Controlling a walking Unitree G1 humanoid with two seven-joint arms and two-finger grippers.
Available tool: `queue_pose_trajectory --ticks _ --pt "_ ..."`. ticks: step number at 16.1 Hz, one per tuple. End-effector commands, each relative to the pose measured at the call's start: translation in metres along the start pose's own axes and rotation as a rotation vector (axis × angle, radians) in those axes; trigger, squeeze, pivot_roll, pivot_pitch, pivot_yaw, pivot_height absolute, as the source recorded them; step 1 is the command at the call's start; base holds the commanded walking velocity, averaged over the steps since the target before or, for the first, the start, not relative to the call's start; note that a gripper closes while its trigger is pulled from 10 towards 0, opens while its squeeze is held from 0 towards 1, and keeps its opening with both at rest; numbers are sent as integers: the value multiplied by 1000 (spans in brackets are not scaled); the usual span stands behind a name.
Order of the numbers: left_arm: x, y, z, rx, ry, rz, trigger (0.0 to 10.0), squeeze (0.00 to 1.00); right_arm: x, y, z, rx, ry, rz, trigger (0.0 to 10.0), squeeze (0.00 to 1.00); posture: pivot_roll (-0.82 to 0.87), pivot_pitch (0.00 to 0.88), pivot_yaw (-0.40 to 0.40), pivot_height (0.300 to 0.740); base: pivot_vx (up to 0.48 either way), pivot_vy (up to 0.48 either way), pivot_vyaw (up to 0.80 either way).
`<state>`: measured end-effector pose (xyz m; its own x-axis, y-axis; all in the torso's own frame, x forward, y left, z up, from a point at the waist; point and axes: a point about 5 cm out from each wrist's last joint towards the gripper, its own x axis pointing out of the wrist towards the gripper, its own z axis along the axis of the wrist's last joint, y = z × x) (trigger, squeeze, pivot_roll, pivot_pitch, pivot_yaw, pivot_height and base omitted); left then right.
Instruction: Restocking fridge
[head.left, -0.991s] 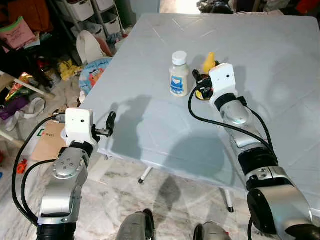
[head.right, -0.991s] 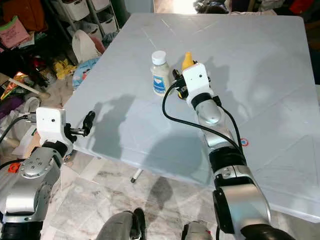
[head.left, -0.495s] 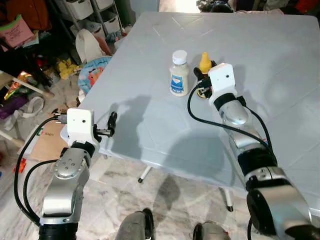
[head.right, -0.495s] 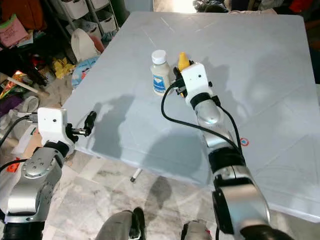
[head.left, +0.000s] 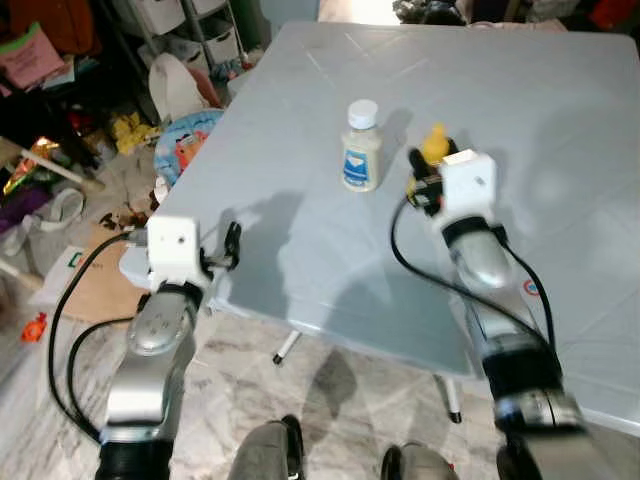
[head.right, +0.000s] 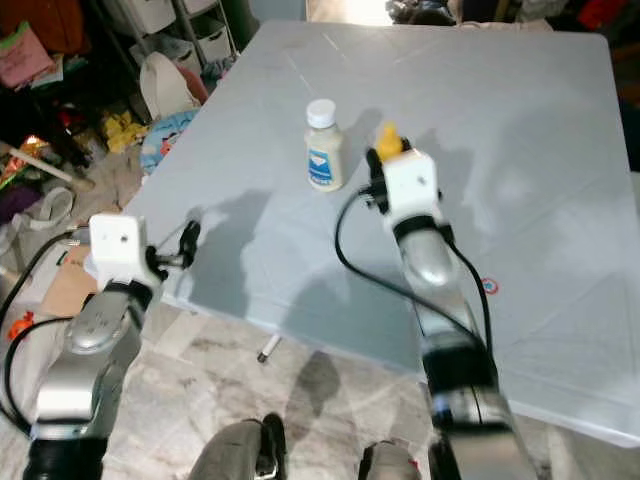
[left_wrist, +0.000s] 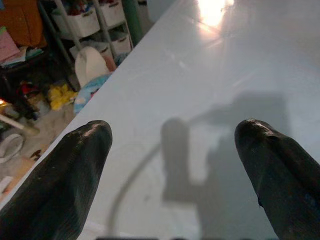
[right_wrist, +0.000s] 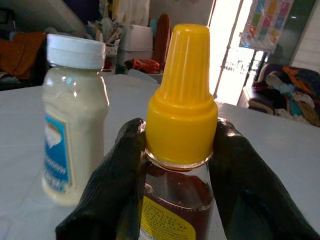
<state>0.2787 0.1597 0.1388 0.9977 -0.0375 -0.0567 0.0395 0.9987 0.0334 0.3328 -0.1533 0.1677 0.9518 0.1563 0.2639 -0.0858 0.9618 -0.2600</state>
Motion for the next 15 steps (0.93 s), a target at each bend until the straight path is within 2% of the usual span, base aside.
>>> queue_pose_trajectory --ticks 1,2,3,6,8,10,13,14,15 --pt "0 4 5 3 -10 24 10000 0 -1 2 12 15 -38 0 4588 0 64 84 76 740 0 0 0" --pt "2 4 8 1 -34 35 10000 0 -11 1 13 35 -24 -35 10000 0 53 83 68 740 0 0 0" --pt "2 4 9 -18 -52 43 10000 0 -16 2 14 51 -9 -64 10000 0 53 77 73 740 0 0 0" --pt "5 0 8 -15 -71 53 10000 0 -18 1 19 57 12 -108 10000 0 22 65 50 740 0 0 0" --pt "8 0 5 -24 -54 86 10000 0 -13 7 22 66 16 -55 10000 0 20 55 40 740 0 0 0" --pt "11 1 7 -23 -63 99 10000 0 -9 9 28 15 17 -59 10000 0 22 57 34 740 -274 0 0" --pt "11 5 6 -17 -66 117 10000 0 -11 18 27 92 24 -38 10000 0 28 51 27 740 -304 0 0" --pt "10 6 4 -17 -58 121 10000 0 -15 27 25 183 65 36 10000 0 29 40 26 740 -307 0 0" --pt "9 6 0 -15 -48 122 10000 0 -19 32 24 209 74 62 10000 0 23 26 28 740 -311 0 0"
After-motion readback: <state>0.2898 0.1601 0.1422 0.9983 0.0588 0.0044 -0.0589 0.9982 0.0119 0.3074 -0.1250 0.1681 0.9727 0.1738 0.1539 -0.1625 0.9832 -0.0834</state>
